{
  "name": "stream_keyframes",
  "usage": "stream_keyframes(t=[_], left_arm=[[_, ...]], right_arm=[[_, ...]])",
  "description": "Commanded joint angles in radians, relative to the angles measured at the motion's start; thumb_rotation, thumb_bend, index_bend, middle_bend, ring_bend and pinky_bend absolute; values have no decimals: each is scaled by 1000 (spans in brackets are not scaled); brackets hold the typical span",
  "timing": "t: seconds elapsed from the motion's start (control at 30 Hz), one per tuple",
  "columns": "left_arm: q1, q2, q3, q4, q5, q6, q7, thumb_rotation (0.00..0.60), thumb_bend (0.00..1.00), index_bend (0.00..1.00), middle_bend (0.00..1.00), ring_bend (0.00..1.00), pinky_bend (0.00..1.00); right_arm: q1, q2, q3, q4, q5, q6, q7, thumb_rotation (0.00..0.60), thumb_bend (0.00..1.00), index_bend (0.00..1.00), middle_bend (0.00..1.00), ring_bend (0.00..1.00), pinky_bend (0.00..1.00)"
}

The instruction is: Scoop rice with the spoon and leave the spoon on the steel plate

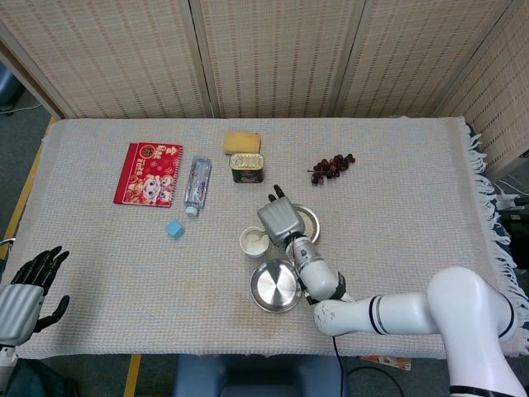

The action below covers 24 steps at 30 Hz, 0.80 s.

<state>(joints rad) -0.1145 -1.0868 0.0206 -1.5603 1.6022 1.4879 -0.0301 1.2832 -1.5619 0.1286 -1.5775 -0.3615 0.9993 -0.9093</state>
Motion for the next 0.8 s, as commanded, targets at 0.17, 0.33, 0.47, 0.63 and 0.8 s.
stream_keyframes(t=[0.17, 0.33, 0.47, 0.63, 0.8], left_arm=[[-12, 8, -1, 0, -15, -35, -26, 600, 419, 0, 0, 36, 164], [-27, 44, 30, -17, 21, -70, -118, 600, 418, 0, 0, 44, 169], [-22, 38, 16, -14, -5, -63, -87, 600, 417, 0, 0, 45, 173], [-18, 36, 14, -14, -7, -57, -81, 600, 416, 0, 0, 45, 173], [-16, 31, 11, -14, -12, -53, -66, 600, 416, 0, 0, 45, 173]], right_arm=[[45, -36, -69, -16, -49, 131, -196, 600, 363, 858, 598, 159, 0], [67, -53, -105, -31, -82, 200, -330, 600, 363, 850, 598, 159, 0], [62, -68, -135, -36, -153, 238, -379, 600, 363, 848, 598, 159, 0], [40, -76, -158, -38, -242, 255, -389, 600, 363, 844, 598, 159, 0], [20, -70, -156, -45, -305, 270, -396, 600, 363, 844, 598, 159, 0]])
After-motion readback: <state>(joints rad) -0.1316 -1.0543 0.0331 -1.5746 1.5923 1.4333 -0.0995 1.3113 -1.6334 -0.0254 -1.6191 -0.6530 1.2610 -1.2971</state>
